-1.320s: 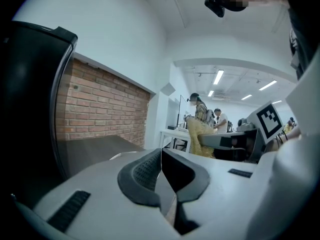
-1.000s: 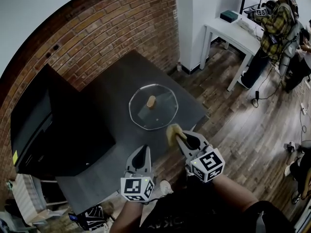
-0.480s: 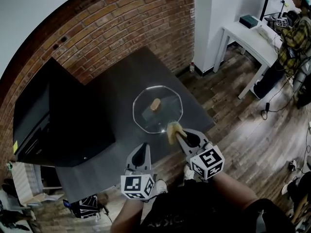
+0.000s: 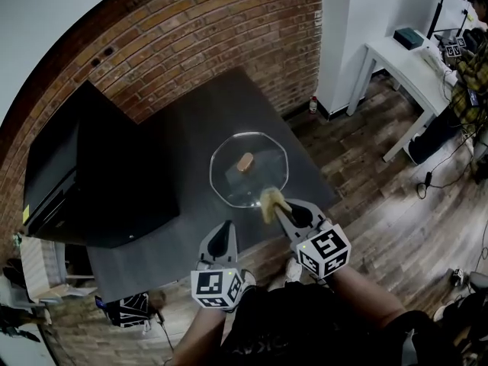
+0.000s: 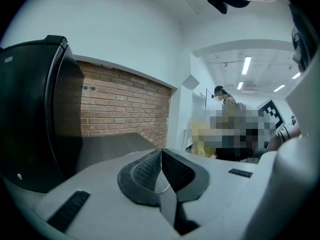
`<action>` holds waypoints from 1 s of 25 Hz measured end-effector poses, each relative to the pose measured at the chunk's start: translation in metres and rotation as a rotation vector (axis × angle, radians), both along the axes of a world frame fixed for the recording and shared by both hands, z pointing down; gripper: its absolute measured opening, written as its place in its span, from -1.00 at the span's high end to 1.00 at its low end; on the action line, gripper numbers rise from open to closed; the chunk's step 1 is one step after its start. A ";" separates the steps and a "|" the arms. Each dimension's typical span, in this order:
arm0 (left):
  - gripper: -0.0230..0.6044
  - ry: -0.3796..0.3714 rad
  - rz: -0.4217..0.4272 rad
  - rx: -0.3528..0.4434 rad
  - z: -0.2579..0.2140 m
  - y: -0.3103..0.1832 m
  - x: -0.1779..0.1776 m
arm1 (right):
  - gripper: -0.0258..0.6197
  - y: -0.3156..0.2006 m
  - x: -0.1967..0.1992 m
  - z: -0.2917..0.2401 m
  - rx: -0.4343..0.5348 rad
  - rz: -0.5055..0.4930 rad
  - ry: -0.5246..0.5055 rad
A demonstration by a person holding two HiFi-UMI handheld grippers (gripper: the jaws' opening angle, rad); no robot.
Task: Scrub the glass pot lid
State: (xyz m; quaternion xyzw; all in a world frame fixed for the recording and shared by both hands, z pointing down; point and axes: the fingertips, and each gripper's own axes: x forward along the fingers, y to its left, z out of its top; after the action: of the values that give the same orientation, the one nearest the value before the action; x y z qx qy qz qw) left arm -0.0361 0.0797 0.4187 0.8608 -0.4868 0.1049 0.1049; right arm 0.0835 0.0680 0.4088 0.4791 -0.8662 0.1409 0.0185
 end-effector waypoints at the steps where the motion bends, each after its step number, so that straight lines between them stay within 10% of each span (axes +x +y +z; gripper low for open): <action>1: 0.81 -0.003 -0.002 -0.006 0.002 0.000 0.000 | 0.77 -0.001 0.000 0.001 -0.002 -0.001 -0.003; 25: 0.81 -0.091 0.125 -0.180 0.085 -0.084 -0.025 | 0.77 -0.073 -0.044 0.058 -0.143 0.043 0.079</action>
State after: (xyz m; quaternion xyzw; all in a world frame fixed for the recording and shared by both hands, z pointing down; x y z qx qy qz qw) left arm -0.0615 -0.0042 0.5040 0.8709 -0.4252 0.1932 0.1528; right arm 0.0400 -0.0046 0.4670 0.5004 -0.8419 0.1841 0.0837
